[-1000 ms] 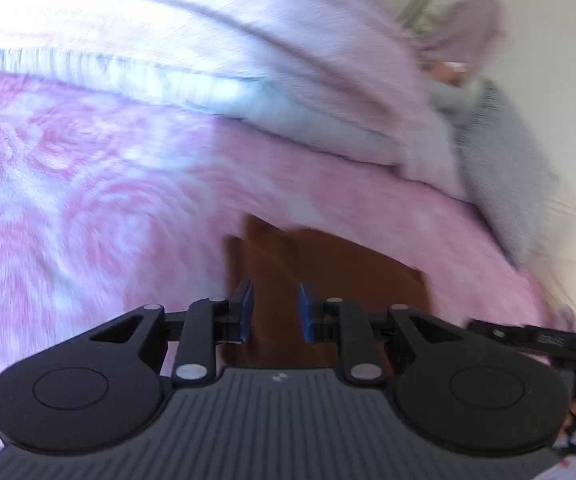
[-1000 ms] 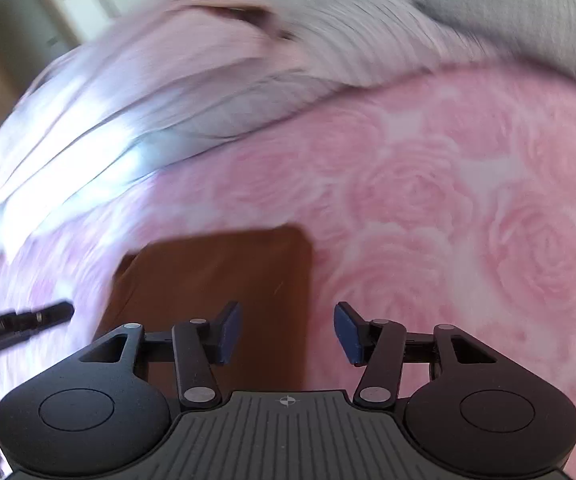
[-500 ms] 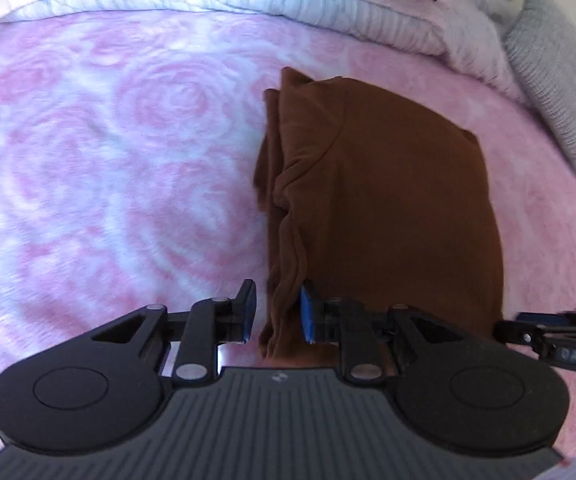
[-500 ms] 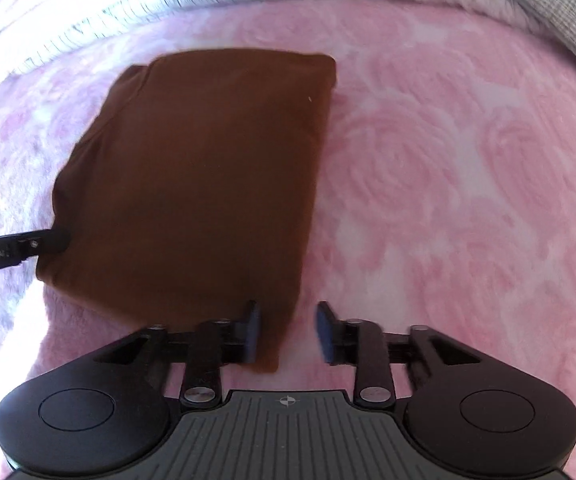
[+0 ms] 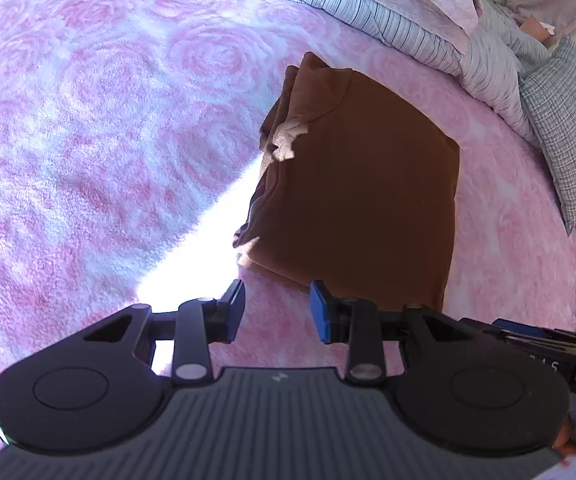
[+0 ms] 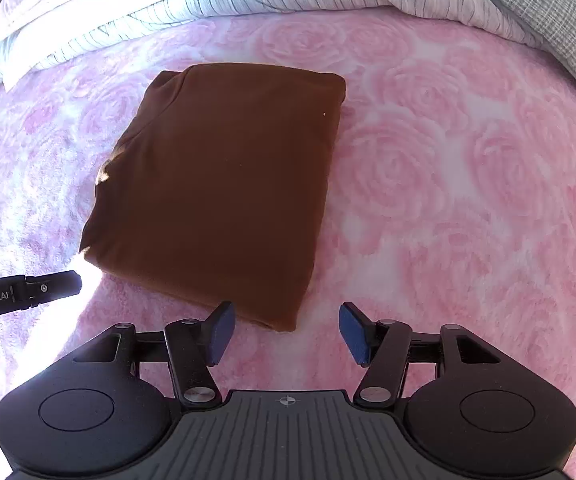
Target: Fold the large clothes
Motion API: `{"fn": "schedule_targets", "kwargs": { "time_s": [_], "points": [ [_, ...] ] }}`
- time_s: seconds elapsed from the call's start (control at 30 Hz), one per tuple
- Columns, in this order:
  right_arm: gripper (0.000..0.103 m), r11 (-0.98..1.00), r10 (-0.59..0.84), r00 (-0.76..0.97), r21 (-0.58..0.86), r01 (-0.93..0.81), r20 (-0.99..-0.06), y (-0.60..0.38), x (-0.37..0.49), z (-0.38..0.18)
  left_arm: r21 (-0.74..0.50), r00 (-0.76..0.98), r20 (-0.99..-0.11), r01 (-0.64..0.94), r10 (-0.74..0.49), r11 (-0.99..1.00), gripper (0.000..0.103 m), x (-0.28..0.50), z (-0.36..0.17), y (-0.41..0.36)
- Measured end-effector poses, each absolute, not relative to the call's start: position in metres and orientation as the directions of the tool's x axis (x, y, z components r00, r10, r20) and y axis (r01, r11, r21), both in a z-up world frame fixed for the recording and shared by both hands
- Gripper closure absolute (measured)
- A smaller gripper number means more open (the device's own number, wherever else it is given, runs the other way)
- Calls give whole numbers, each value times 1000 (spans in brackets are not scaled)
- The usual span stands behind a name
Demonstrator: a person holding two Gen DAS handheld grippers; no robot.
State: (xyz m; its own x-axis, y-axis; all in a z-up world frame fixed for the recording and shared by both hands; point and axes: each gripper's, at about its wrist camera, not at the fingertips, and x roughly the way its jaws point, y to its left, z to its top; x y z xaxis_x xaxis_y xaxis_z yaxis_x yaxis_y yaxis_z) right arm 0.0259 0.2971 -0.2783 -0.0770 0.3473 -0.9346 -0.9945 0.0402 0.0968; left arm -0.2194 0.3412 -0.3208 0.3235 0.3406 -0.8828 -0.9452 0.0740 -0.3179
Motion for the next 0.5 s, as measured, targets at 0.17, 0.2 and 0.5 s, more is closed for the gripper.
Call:
{"fn": "schedule_targets", "kwargs": {
  "time_s": [0.17,0.2,0.5],
  "points": [
    [48,161,390,-227,309,-937,-892,285,58,-296,-492,449,-830,-869,331,-57,70,-235,-339,340],
    [48,210,405,-270,376,-903,-874,281,68,-303,-531,474,-817,-840,330,-109,68,-239,-347,340],
    [49,420,559,-420,681,-600,-715,271,115,-369,-681,559,-730,-644,393,-348,68,-247,-410,342]
  ]
}}
